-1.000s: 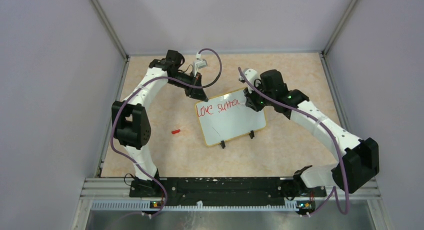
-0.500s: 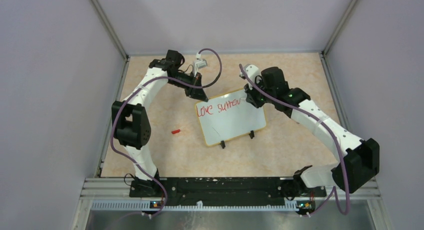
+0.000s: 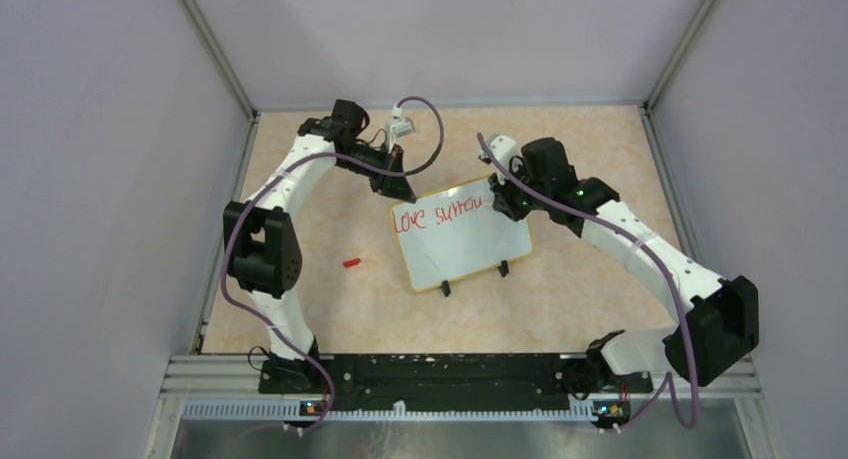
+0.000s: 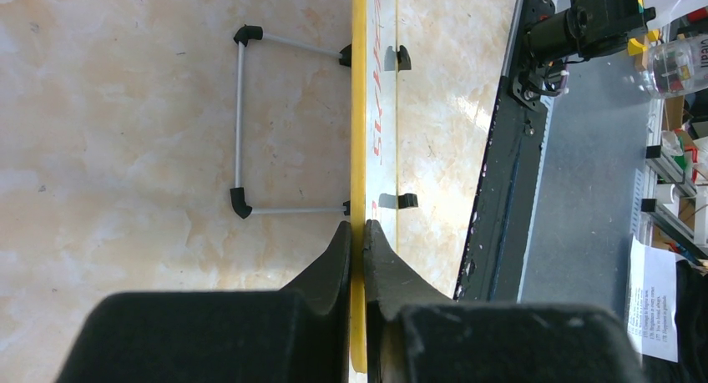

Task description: Write a sentence on the whiteboard

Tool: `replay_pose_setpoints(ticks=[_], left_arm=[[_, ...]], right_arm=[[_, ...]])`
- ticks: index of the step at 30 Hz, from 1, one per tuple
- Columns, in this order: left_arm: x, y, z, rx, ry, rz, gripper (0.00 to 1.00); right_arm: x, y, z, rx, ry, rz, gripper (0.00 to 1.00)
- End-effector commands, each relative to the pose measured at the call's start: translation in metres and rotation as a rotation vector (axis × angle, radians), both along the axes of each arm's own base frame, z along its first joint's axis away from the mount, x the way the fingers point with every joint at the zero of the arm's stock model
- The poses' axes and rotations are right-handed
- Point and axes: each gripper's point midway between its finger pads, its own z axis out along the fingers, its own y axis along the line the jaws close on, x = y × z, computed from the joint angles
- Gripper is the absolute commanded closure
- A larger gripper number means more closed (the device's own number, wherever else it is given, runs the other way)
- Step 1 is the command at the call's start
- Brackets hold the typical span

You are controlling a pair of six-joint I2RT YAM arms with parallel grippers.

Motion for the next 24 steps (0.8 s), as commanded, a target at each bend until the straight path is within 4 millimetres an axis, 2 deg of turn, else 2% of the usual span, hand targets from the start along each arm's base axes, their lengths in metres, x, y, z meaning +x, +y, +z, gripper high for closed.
replay_pose_setpoints(ticks=[1, 6, 9, 24], left_arm=[[-0.004, -0.004, 0.004, 0.001, -0.035, -0.019, 1.00], [-0.004, -0.004, 0.004, 0.000, -0.036, -0.019, 1.00], [-0.004, -0.004, 0.003, 0.000, -0.032, -0.019, 1.00], [-0.005, -0.003, 0.002, 0.004, -0.031, -0.018, 1.00]], right_arm=[[0.003, -0.006, 0.019, 0.011, -0.050, -0.009, 1.00], [0.007, -0.006, 0.040, 0.026, -0.094, -0.015, 1.00], [0.009, -0.006, 0.046, 0.027, -0.109, -0.018, 1.00], [0.023, -0.002, 0.042, 0.021, -0.127, -0.032, 1.00]])
